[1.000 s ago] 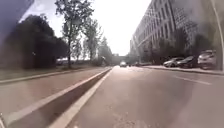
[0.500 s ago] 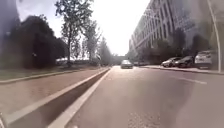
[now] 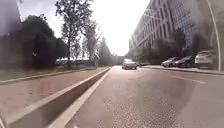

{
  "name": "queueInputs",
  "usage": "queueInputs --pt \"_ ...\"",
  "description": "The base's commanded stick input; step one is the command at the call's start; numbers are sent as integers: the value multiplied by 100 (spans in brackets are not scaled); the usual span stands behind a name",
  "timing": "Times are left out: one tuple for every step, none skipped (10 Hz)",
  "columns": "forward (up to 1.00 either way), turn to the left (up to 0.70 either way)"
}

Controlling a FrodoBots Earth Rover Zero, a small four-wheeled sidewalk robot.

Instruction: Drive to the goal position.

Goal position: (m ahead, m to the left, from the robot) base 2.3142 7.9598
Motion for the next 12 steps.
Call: queueInputs --pt "45 0" --pt "45 0" --pt "45 5" --pt "45 27" --pt "45 27" --pt "45 27" --pt "45 27" --pt "45 27" --pt "45 27" --pt "45 27" --pt "45 0" --pt "45 0"
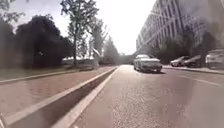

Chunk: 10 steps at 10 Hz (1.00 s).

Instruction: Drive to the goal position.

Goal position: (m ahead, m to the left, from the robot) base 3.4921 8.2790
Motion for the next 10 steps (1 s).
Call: queueInputs --pt "45 0" --pt "45 0" --pt "45 0" --pt "45 0" --pt "45 0" --pt "45 0" --pt "45 0" --pt "45 0" --pt "45 0" --pt "61 0"
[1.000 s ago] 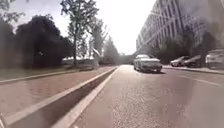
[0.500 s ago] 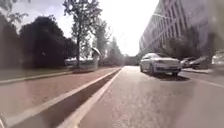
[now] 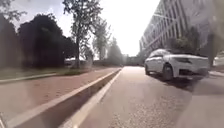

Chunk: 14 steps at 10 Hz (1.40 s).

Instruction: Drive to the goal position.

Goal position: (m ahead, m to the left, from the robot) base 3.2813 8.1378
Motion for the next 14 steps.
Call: queueInputs --pt "70 0" --pt "70 0" --pt "70 0" --pt "70 0" --pt "70 0" --pt "70 0" --pt "70 0" --pt "70 0" --pt "70 0" --pt "70 0" --pt "70 0" --pt "70 -5" --pt "70 -13" --pt "70 -14"
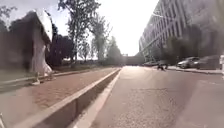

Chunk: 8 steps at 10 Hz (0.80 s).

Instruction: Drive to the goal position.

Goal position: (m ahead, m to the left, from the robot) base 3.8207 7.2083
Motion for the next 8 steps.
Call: queueInputs --pt "70 -14" --pt "70 -14" --pt "70 -14" --pt "70 -11" --pt "70 -6" --pt "70 -5" --pt "70 0" --pt "70 0"
